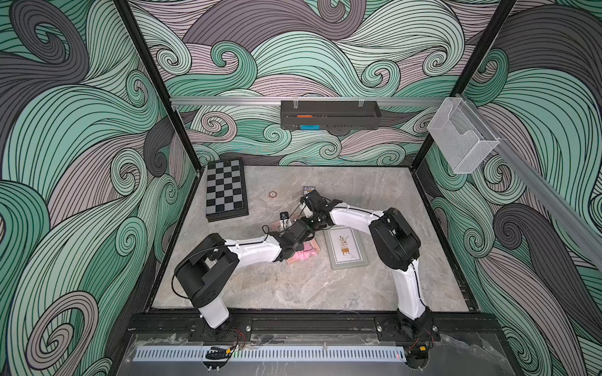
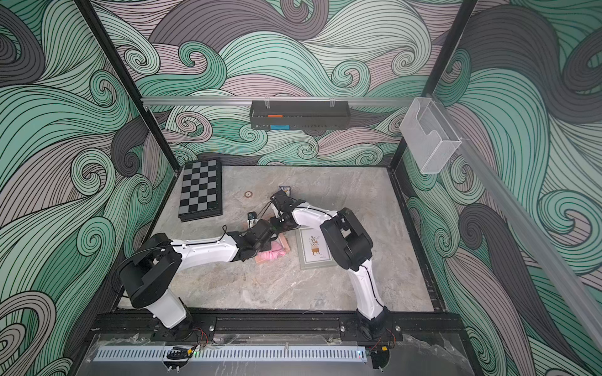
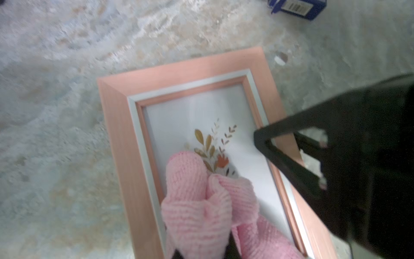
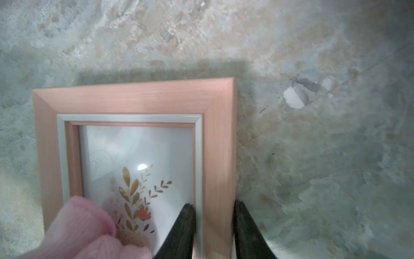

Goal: Wipe the picture frame with a cloth
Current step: Wipe the dirt from the picture frame.

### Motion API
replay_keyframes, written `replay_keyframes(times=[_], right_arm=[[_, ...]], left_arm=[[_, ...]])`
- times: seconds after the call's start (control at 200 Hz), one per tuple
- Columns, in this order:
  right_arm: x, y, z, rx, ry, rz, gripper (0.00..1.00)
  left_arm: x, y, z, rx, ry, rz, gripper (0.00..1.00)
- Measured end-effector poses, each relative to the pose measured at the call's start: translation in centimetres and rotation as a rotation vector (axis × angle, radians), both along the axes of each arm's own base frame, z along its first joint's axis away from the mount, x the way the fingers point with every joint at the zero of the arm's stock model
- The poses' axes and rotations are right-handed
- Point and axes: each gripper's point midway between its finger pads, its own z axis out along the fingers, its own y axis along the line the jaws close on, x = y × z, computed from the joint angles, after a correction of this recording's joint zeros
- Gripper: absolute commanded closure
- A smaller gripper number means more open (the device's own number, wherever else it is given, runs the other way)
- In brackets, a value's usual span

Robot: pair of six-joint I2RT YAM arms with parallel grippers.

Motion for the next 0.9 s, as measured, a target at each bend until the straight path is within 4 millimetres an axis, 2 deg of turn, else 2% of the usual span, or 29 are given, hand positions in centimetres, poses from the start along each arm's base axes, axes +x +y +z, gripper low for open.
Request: replay_keyframes(times=[0.22,0.3,0.415,0.535,0.655,0.766,0.841,0.901], right_arm=[[0.0,0.0,0.0,0.003,-0.001,0.005,0.69],[0.1,0.2,0.0,0.009,-0.004,0.002,0.69],[0.1,0.1,0.0,0.009,-0.003,0.001,0.69],[0.1,0.2,0.0,0.008,-0.004,0.003,0.69],[0.1,0.1,0.0,0.008,-0.004,0.002,0.69],[0.0,0.1,0.0,0.009,-0.006,0.002,0.68],[0.1,0.1,0.0,0.011,-0.010,0.002,0.68],[0.1,0.0,0.0,0.011,-0.011,0.000,0.68]], left_arm=[[6.6,4.7,-0.2,0.007,-0.026,0.155,1.00],[8.1,4.3,-0.1,-0.008,-0.034,0.145,1.00],[8.5,2.8,-0.2,-0.046,-0.045,0.104,1.00],[6.4,2.1,-0.4,-0.068,-0.032,0.065,1.00],[1.9,1.4,-0.2,-0.078,0.028,0.003,1.00],[-1.9,1.3,1.2,-0.063,0.074,-0.030,1.00],[-3.7,2.0,2.2,-0.065,0.080,-0.026,1.00],[-5.0,3.6,2.7,-0.051,0.079,-0.002,1.00]])
